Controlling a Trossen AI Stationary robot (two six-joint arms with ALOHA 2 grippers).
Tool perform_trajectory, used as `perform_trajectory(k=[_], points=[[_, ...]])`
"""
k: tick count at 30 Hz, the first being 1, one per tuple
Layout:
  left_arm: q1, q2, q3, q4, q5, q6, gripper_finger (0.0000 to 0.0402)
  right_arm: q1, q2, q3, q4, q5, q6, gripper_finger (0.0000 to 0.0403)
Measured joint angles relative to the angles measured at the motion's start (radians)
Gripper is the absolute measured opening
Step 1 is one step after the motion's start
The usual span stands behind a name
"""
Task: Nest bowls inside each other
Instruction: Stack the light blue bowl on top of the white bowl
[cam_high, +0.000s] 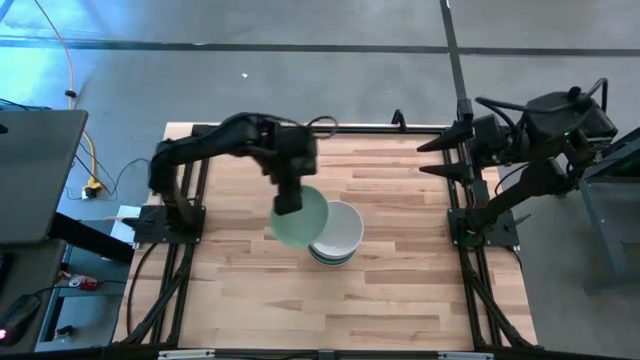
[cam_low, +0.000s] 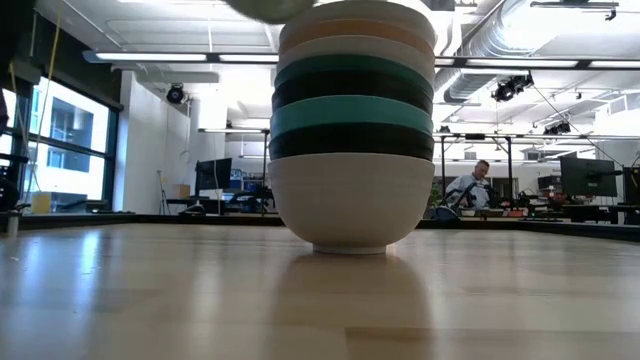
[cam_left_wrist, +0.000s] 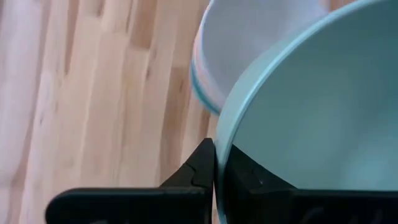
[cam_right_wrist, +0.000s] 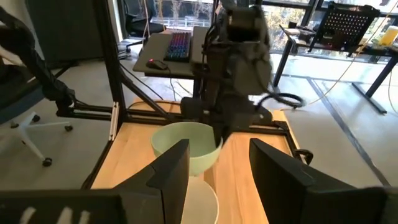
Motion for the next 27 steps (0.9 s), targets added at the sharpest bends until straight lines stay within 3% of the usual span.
perform_trajectory(k=[6,27], points=[[0.020,0.164,0.180,0.002,0.042,0.057,0.0001,0.000,0.000,0.000,-0.035,0.000,0.039,0.0161],[0.019,0.200,0.180,0.121,0.044,0.003,0.0001,0.000,0.009,-0.001,-0.054,0.001,0.018,0.0161]])
